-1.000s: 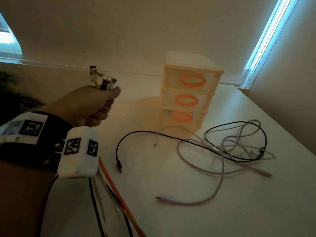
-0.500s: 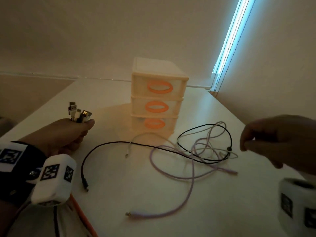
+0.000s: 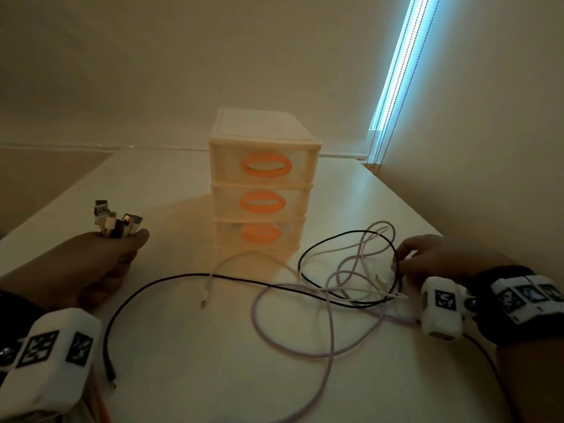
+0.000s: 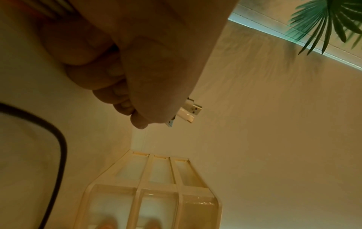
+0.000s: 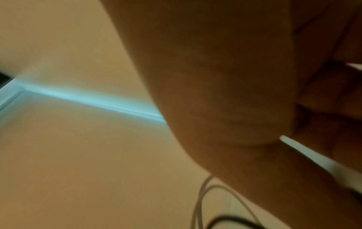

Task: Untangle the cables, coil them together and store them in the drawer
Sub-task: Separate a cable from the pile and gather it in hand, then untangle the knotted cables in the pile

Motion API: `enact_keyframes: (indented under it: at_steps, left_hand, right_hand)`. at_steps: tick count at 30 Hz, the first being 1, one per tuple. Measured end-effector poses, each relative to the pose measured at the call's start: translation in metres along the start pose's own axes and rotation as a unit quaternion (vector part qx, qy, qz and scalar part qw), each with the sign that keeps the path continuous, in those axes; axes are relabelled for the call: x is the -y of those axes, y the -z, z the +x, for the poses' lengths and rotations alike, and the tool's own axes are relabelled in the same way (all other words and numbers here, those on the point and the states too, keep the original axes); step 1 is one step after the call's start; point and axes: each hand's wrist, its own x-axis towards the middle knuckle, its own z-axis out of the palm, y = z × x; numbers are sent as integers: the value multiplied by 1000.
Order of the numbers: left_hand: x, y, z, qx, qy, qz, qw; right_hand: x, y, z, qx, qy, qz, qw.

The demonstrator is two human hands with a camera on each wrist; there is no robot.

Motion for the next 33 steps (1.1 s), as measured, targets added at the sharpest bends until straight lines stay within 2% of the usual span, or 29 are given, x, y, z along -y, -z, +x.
enact_keyframes:
  at_steps: [2,5,7,10,11,13,14,15,17,19,20,22,25,27,31,33]
  left_hand:
    - [0,0,0,3,-2,-4,1000]
    - [-3,-1,-7,21,-7,2,1000]
    - [-3,-1,-10,26,-2,0,1000]
    - [-2,-1,-12,5,-7,-6,1000]
    - [-1,-1,-9,2,-6,-13,1000]
    - [0,-2,-6,4,-8,-20,1000]
    - [1,-3,-6,2,-7,-20,1000]
    - [0,-4,-7,-1,-8,-21,1000]
    - [-1,-6,-8,-5,-12,-23,1000]
    - [-3,-7,-11,-5,-13,-24,1000]
    - [-3,-6,-11,-4,-13,-24,1000]
    - [-4,-5,-11,-2,-9,-23,1000]
    - [-4,-5,-11,-1,-9,-21,1000]
    - [-3,-6,-11,-3,-16,-19,1000]
    - [-3,-5,-12,2,-18,-15,1000]
    - [-3,-5,-11,-1,-14,-14,1000]
  right_hand:
    - [-3,5,-3,25,17,0,1000]
    - [2,3,-7,15,17,-54,998]
    - [5,-1,-6,1,18,-48,999]
    - [2,2,-8,-71,2,87,994]
    - [-3,6,-8,-118,-3,162,980]
    - [-13,15,-16,-202,3,299,933]
    - [-17,20,-19,-213,8,343,915]
    - [-20,24,-21,-203,13,360,911]
    - [-19,24,-22,-146,1,305,941]
    - [-12,16,-22,-76,-34,157,984]
    - [-7,9,-22,-50,-43,77,995]
    - [1,-2,-16,-31,-21,9,999]
    - [4,-7,-11,-30,10,21,999]
    - [2,-5,-12,-51,7,27,998]
    - [-9,3,-35,-62,-20,-6,998]
    - [-16,7,-56,-49,0,-60,997]
